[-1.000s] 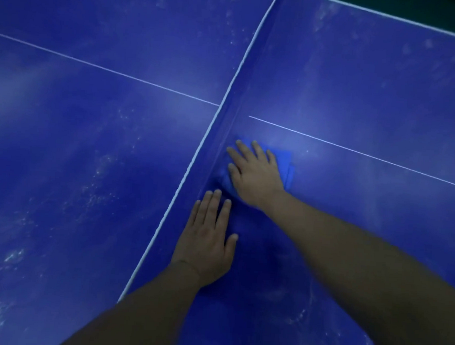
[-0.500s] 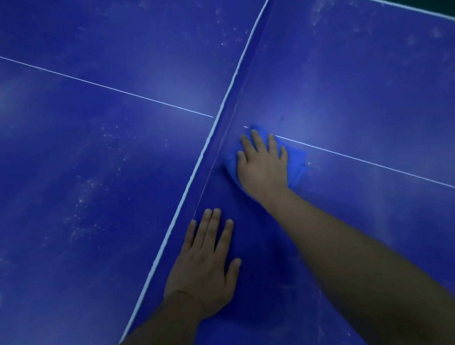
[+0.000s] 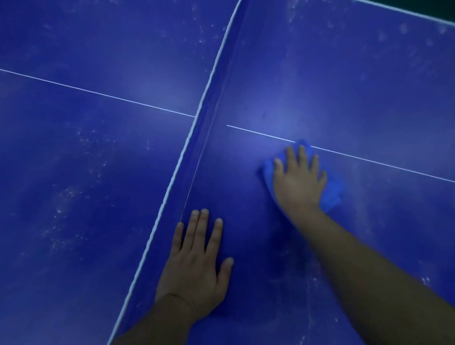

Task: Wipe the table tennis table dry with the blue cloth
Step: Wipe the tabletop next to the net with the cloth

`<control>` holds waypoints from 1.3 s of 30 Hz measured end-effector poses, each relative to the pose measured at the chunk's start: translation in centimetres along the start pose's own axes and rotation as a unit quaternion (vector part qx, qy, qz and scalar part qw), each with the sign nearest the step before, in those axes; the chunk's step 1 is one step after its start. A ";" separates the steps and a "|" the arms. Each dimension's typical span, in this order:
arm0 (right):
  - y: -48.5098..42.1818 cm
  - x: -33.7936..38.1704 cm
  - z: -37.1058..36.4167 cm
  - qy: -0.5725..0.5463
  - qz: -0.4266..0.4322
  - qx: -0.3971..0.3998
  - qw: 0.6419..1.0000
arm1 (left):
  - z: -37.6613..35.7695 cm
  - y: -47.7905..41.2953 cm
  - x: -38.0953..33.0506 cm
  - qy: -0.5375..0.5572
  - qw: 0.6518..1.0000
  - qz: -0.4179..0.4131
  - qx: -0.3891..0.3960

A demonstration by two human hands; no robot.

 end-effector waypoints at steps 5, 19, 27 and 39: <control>5.2 2.2 -0.7 0.006 0.045 0.026 0.999 | -0.3 0.1 -0.1 -0.006 1.000 -0.006 0.001; 3.8 -4.6 0.4 0.005 -0.008 0.004 1.000 | -0.8 -0.1 0.0 -0.024 1.000 -0.003 0.005; 0.3 -3.1 0.4 0.028 0.096 -0.027 0.995 | -0.7 -0.2 0.1 -0.032 0.999 0.001 -0.002; 2.2 -1.5 0.7 0.016 0.307 -0.052 0.950 | -0.4 0.0 0.1 -0.026 1.000 0.002 -0.003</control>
Point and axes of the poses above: each hand's wrist, its own y-axis away from the middle knuckle, its own z-axis out of the back of the hand, x = y × z, the point moved 8 cm from there along -y, towards the middle knuckle, and after that the axes turned 5 degrees about y, right-handed, at the moved point
